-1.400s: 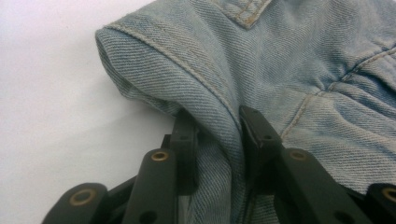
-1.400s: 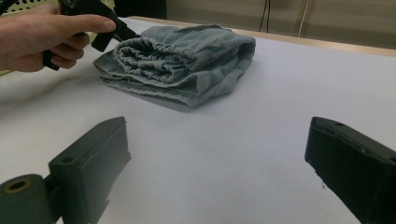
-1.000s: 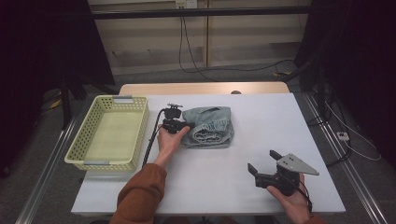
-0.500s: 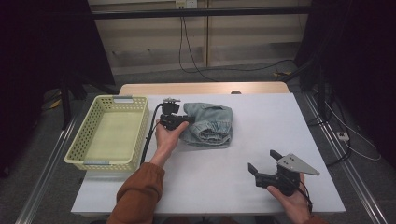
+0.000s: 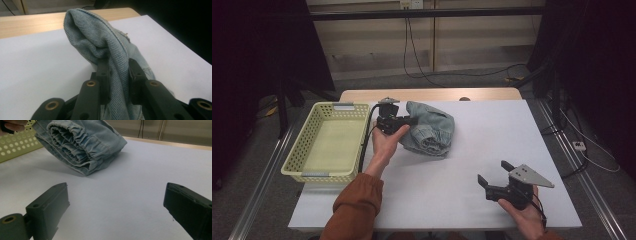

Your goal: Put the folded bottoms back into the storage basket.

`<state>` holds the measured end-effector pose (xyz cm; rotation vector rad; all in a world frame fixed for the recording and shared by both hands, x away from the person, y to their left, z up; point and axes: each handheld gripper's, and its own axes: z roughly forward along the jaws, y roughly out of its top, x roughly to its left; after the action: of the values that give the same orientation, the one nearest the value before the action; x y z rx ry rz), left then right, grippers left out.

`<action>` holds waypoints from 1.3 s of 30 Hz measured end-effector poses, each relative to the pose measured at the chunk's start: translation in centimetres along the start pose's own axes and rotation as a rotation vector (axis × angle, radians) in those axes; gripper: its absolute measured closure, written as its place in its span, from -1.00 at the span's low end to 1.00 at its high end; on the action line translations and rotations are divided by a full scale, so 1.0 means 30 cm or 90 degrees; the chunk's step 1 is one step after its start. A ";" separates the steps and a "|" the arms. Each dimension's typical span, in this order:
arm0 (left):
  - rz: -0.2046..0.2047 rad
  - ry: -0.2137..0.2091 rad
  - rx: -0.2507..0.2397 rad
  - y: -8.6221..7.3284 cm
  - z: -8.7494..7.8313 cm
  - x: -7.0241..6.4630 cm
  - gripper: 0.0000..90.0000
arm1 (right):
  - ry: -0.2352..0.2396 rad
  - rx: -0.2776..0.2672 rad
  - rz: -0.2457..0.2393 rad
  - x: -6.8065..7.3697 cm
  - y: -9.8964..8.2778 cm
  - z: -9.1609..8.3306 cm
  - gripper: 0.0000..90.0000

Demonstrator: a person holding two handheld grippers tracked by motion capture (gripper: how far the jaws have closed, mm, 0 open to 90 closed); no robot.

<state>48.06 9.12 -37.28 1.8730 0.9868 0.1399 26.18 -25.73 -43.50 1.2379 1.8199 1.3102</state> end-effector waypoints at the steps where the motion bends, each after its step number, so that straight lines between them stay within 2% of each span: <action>1: 0.000 0.000 0.000 0.000 0.000 0.000 0.67 | 0.000 0.000 0.000 0.000 0.000 0.000 -0.86; 11: 0.039 0.014 -0.011 0.031 -0.048 -0.034 0.67 | -0.001 0.000 0.000 -0.001 0.000 -0.001 -0.87; 13: 0.052 0.016 -0.014 0.034 -0.053 -0.045 0.67 | -0.001 0.000 -0.001 -0.001 0.000 -0.001 -0.87; 14: 0.067 0.017 -0.012 0.036 -0.056 -0.052 0.67 | -0.001 0.000 -0.001 -0.001 0.000 -0.001 -0.87; 26: 0.100 0.022 -0.030 0.061 -0.101 -0.088 0.68 | -0.001 0.000 0.000 -0.001 0.000 -0.002 -0.87; 39: 0.127 0.033 -0.045 0.075 -0.178 -0.111 0.68 | 0.001 -0.004 -0.004 0.000 0.001 -0.003 -0.89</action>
<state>44.56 10.18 -31.70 1.9080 0.8173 0.3388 26.11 -25.76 -43.44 1.2267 1.8188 1.3132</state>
